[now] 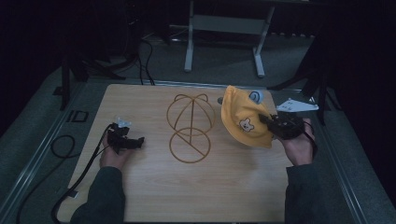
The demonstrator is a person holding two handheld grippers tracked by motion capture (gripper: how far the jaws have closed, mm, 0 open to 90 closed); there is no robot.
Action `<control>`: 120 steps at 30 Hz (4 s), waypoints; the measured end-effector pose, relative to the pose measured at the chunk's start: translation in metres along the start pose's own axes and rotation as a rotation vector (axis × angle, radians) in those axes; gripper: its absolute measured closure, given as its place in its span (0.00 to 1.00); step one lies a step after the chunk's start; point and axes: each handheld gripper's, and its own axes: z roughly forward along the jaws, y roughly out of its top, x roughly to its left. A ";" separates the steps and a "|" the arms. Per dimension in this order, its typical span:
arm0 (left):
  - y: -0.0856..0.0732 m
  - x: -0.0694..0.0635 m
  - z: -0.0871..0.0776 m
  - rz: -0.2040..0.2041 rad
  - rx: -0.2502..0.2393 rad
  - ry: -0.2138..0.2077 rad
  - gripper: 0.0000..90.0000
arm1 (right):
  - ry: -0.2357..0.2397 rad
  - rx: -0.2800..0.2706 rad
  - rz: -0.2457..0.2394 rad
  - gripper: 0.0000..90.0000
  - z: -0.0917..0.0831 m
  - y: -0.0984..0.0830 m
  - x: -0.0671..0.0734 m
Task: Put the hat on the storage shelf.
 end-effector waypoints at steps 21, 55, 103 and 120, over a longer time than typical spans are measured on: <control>0.000 0.000 0.000 0.000 0.000 -0.001 0.05 | 0.107 -0.063 0.023 0.93 -0.011 0.009 -0.005; 0.000 0.000 0.000 0.000 0.000 -0.002 0.05 | 0.192 -0.148 -0.006 0.93 -0.025 0.035 -0.002; 0.001 0.000 0.001 0.003 0.001 -0.002 0.05 | 0.317 -0.165 -0.075 0.93 -0.011 0.075 0.022; 0.001 0.000 0.001 0.005 0.000 -0.003 0.05 | 0.354 -0.144 -0.105 0.92 0.011 0.097 0.035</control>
